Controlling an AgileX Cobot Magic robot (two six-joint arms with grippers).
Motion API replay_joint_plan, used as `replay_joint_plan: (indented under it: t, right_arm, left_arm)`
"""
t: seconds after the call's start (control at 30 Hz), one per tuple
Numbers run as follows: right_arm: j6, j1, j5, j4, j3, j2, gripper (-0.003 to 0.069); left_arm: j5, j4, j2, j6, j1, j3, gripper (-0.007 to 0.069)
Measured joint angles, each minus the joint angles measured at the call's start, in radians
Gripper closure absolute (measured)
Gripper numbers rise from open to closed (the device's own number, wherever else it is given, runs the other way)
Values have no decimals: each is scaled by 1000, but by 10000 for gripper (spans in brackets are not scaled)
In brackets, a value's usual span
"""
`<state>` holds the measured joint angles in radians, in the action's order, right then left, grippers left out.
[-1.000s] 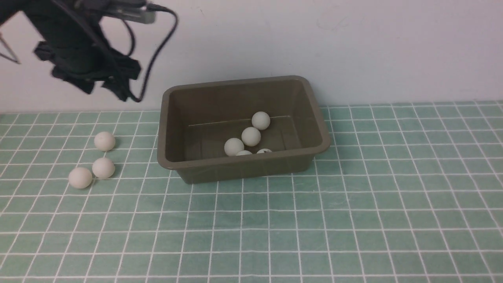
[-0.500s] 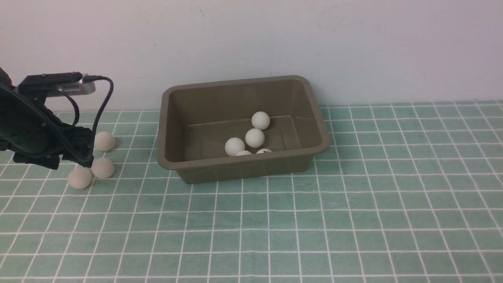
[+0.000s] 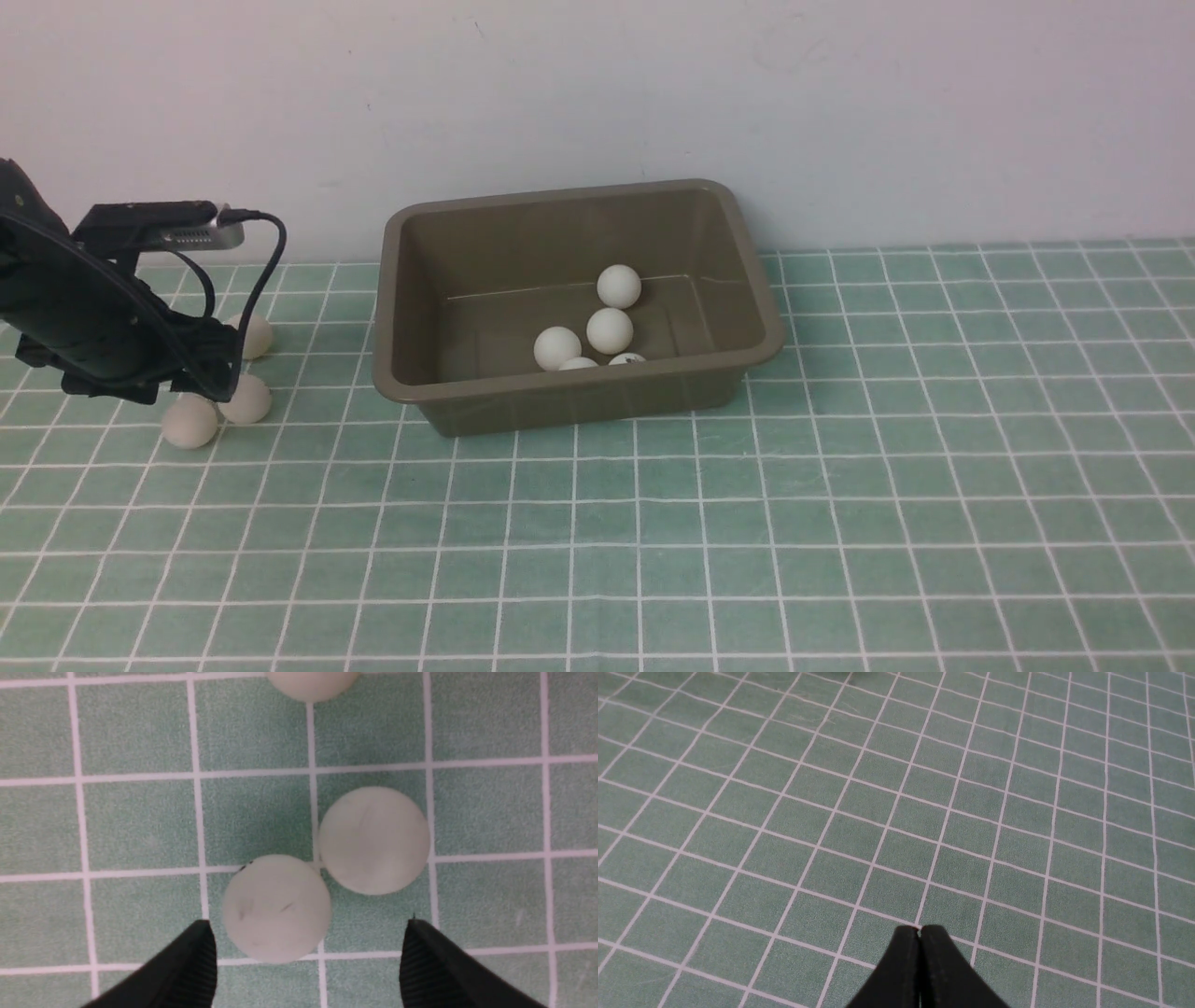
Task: Put the table tennis balls in the box on the green coffee tablecloth.
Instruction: 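Reach for and grasp a ping pong ball on the table beside the basket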
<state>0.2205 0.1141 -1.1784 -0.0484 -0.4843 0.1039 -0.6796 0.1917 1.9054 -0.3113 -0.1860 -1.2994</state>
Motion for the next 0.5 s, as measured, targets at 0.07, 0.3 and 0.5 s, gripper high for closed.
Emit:
replay_joint_plan:
  t: [0.07, 0.3, 0.5]
  right_arm:
    - [0, 0, 0, 0, 0, 0, 675]
    - [0, 0, 0, 0, 0, 0, 675]
    - [-1, 0, 0, 0, 0, 0, 675]
  left_arm:
    - [-2, -10, 0, 0, 0, 0, 153]
    - [-4, -33, 0, 3, -10, 0, 153]
    - [-2, -17, 21, 3, -44, 0, 153]
